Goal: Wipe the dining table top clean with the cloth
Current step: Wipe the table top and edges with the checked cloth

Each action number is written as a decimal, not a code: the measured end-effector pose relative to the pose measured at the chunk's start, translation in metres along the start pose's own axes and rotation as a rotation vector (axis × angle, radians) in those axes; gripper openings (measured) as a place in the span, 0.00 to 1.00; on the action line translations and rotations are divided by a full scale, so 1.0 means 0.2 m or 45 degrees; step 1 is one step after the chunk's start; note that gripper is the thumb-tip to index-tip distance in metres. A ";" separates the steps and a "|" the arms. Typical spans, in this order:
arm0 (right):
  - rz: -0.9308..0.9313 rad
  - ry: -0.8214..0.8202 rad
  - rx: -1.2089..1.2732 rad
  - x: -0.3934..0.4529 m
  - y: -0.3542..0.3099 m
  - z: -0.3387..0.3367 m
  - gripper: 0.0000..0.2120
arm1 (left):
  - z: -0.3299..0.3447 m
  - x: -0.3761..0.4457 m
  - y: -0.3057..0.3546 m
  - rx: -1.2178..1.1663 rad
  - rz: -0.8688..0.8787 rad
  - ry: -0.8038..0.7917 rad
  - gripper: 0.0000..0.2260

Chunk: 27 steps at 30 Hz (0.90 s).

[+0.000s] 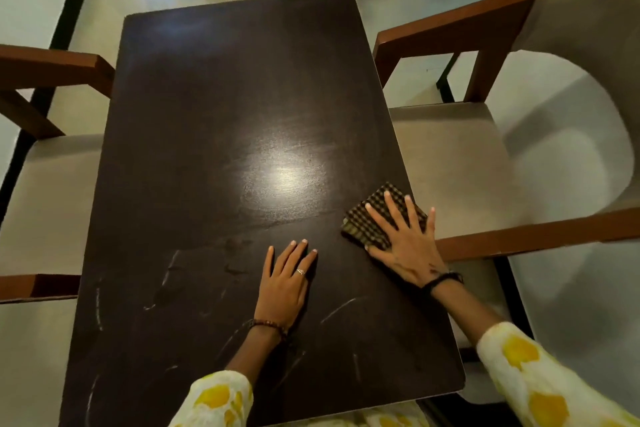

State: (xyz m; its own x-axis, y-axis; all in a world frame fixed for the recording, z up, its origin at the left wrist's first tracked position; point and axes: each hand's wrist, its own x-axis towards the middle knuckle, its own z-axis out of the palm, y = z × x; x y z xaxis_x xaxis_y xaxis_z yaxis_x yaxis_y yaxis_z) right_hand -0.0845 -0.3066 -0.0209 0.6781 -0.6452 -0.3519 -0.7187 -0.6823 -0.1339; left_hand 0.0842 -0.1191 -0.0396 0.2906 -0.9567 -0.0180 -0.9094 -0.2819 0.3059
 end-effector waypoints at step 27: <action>0.279 0.157 0.143 -0.01 -0.13 0.06 0.32 | 0.00 0.00 0.01 0.016 -0.044 -0.098 0.20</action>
State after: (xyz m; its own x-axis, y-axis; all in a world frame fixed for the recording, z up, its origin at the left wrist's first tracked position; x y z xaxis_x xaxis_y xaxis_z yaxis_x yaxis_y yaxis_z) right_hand -0.0700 -0.2830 -0.0279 0.5132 -0.8150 -0.2690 -0.8582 -0.4840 -0.1710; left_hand 0.0825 -0.1198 -0.0382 0.2985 -0.9490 -0.1018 -0.9030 -0.3153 0.2918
